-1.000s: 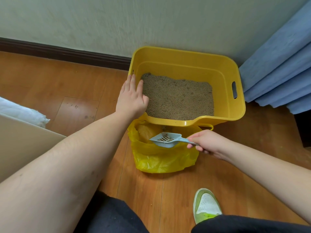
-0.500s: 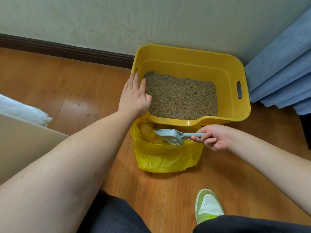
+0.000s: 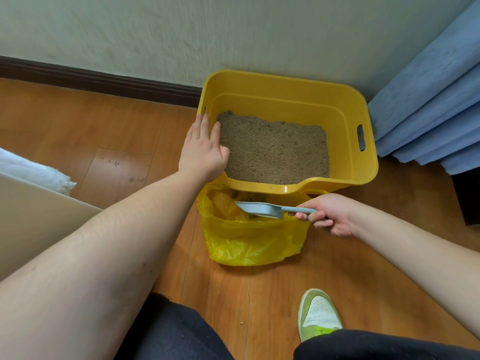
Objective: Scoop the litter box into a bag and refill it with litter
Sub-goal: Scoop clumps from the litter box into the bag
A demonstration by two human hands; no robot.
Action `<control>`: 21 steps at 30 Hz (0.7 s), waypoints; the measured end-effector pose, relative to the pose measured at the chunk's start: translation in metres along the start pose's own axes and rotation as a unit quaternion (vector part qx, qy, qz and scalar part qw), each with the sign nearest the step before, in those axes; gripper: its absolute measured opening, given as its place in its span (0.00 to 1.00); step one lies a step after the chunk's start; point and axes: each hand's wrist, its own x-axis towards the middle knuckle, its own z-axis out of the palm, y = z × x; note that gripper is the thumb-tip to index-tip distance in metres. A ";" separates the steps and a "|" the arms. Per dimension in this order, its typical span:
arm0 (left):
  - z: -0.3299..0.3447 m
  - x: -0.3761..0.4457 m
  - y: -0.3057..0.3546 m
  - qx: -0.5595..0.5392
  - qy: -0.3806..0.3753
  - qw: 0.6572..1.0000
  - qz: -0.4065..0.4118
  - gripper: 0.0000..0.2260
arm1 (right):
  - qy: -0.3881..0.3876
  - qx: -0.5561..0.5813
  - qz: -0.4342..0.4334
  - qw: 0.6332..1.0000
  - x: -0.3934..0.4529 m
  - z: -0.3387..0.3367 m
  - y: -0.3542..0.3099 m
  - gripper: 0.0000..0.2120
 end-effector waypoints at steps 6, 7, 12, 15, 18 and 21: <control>0.000 0.000 0.000 0.002 0.000 1.000 0.002 0.28 | 0.074 -0.359 -0.216 0.905 -0.025 -0.006 0.009 0.10; 0.000 0.000 0.000 0.001 -0.002 1.000 0.002 0.28 | 0.071 -0.367 -0.229 0.899 -0.028 -0.008 0.010 0.10; 0.000 0.000 0.000 0.027 -0.006 1.000 0.006 0.29 | 0.057 -0.326 -0.279 0.901 -0.043 -0.010 0.014 0.11; 0.002 -0.002 0.000 0.038 0.012 0.999 0.008 0.28 | 0.073 -0.293 -0.314 0.900 -0.048 -0.017 0.010 0.11; 0.000 -0.003 0.002 0.043 0.015 0.999 0.009 0.26 | 0.114 -0.277 -0.349 0.888 -0.058 -0.032 0.000 0.12; 0.001 -0.005 0.002 0.050 0.033 0.998 0.032 0.24 | 0.168 -0.270 -0.368 0.874 -0.063 -0.055 -0.020 0.11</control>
